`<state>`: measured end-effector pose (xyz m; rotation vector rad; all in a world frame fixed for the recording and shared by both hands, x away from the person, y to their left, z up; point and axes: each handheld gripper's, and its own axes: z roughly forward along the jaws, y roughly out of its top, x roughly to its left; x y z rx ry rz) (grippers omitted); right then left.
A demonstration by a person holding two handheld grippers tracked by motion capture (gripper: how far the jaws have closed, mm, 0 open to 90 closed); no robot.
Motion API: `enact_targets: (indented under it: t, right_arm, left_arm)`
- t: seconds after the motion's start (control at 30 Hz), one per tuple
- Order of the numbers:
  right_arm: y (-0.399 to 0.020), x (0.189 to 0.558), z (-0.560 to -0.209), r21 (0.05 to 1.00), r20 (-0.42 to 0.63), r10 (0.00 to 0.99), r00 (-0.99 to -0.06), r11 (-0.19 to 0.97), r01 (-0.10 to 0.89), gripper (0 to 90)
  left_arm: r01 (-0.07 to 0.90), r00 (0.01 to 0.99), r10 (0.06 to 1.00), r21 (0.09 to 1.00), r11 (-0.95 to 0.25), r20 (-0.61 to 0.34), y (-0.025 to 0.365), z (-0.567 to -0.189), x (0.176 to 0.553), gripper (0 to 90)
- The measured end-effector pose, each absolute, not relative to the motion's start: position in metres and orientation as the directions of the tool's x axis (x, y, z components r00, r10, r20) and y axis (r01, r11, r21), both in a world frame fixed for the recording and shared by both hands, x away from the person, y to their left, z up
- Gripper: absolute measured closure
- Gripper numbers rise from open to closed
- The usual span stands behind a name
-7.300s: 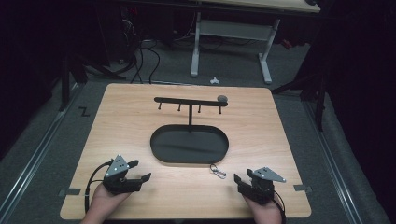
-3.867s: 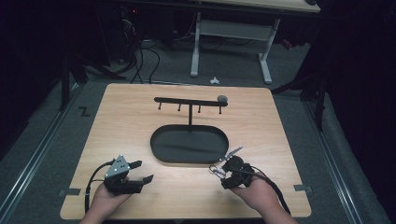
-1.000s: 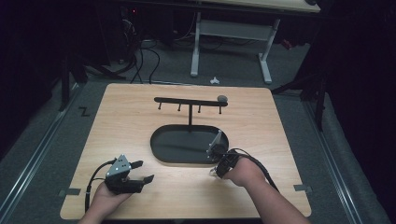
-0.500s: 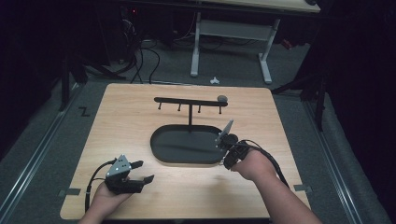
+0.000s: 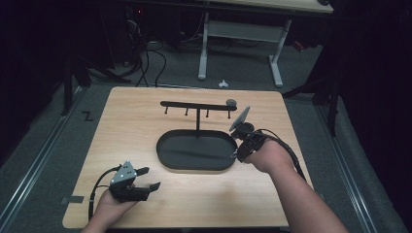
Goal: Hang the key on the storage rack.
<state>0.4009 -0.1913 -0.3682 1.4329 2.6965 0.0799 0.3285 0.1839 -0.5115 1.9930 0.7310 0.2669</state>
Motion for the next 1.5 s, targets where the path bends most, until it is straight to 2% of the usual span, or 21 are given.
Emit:
enact_targets:
  t: [0.37, 0.8, 1.5]
  right_arm:
    - [-0.188, 0.414, -0.343, 0.096, -0.021, 0.858, -0.514, 0.513, 0.853, 68.3]
    - [-0.187, 0.429, -0.319, 0.114, -0.038, 0.866, -0.498, 0.499, 0.859, 68.3]
    - [-0.185, 0.445, -0.3, 0.143, -0.053, 0.88, -0.473, 0.475, 0.868, 68.3]
  left_arm:
    - [0.385, 0.797, 0.594, 0.85, -0.36, -0.11, 0.184, -0.511, 0.329, 27.3]
    - [0.386, 0.796, 0.595, 0.85, -0.358, -0.111, 0.185, -0.511, 0.329, 27.3]
    - [0.386, 0.794, 0.597, 0.851, -0.355, -0.111, 0.186, -0.511, 0.329, 27.4]
